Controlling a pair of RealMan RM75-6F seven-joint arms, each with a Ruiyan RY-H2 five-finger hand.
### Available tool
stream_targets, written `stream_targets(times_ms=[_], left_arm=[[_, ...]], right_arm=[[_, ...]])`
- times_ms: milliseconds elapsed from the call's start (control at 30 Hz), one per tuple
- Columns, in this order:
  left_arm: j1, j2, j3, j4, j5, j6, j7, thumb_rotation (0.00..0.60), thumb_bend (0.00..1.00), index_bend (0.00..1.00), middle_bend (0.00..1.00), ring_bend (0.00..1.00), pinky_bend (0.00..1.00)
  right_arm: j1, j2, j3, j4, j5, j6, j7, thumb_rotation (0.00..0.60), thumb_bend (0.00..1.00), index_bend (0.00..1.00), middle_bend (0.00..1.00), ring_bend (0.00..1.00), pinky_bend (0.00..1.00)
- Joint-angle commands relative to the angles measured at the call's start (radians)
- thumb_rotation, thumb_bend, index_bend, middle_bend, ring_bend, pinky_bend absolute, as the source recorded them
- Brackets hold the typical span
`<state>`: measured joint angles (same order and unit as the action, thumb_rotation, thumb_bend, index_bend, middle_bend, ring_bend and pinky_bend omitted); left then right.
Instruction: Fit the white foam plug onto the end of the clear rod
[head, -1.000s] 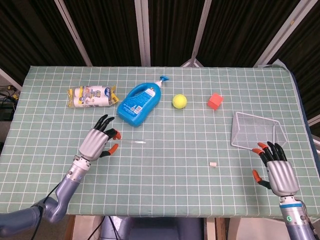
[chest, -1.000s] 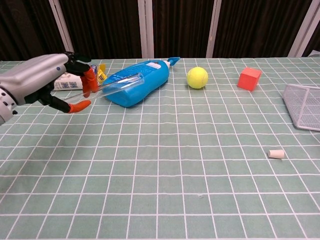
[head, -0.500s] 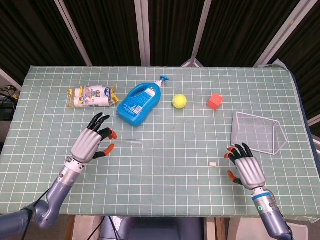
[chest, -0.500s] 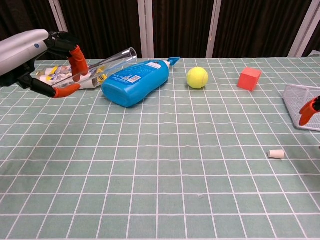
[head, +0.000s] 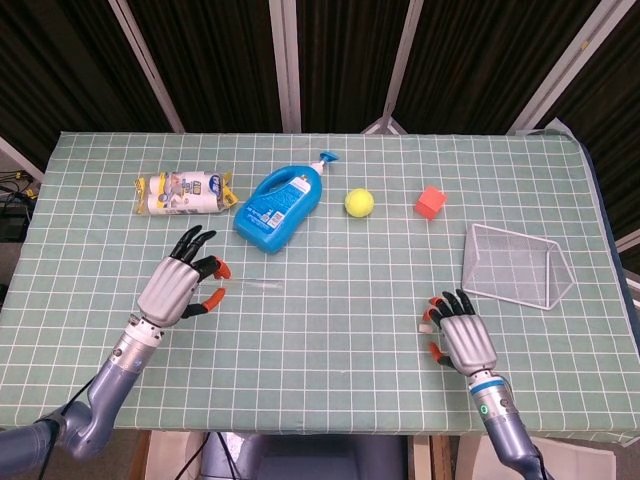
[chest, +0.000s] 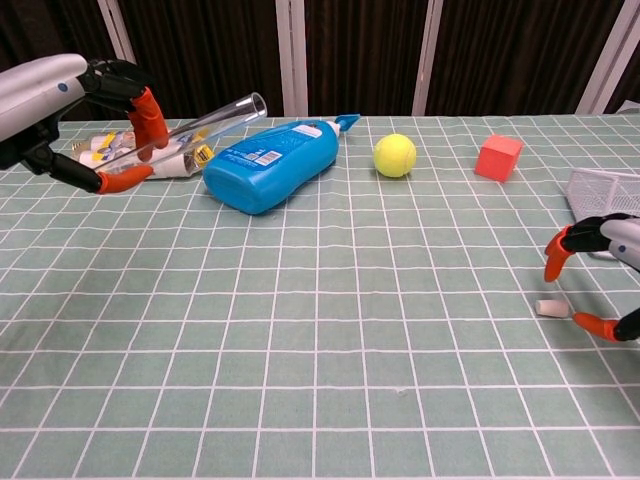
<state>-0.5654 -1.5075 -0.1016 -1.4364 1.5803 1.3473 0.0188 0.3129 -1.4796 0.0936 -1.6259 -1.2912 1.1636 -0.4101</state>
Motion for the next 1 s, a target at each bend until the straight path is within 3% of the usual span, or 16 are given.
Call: stream_targets(times_ms=[33,467,1000], left_arm=[[0.000,0.002,-0.001,0.001,0.002,-0.001,-0.002,0.600,0.67,0.56,0.59,0.10,0.00],[0.002,0.006,-0.006,0.016,0.003,0.000,-0.019,0.600,0.67,0.56,0.59,0.10,0.00],[0.002,0.008,-0.011,0.024,0.002,-0.006,-0.028,0.600,0.67,0.56,0.59,0.10,0.00]], right_arm=[[0.011,-0.023,0.009,0.014,0.020,-0.004,-0.018,0.600,0.39,0.41,0.23,0.11,0.00],[0.034,-0.097,0.029,0.070,0.096,0.000,-0.065,0.600,0.39,0.42,0.23,0.11,0.00],[0.049,-0.114,0.038,0.092,0.145,0.015,-0.108,0.600,0.39,0.51,0.25,0.11,0.00]])
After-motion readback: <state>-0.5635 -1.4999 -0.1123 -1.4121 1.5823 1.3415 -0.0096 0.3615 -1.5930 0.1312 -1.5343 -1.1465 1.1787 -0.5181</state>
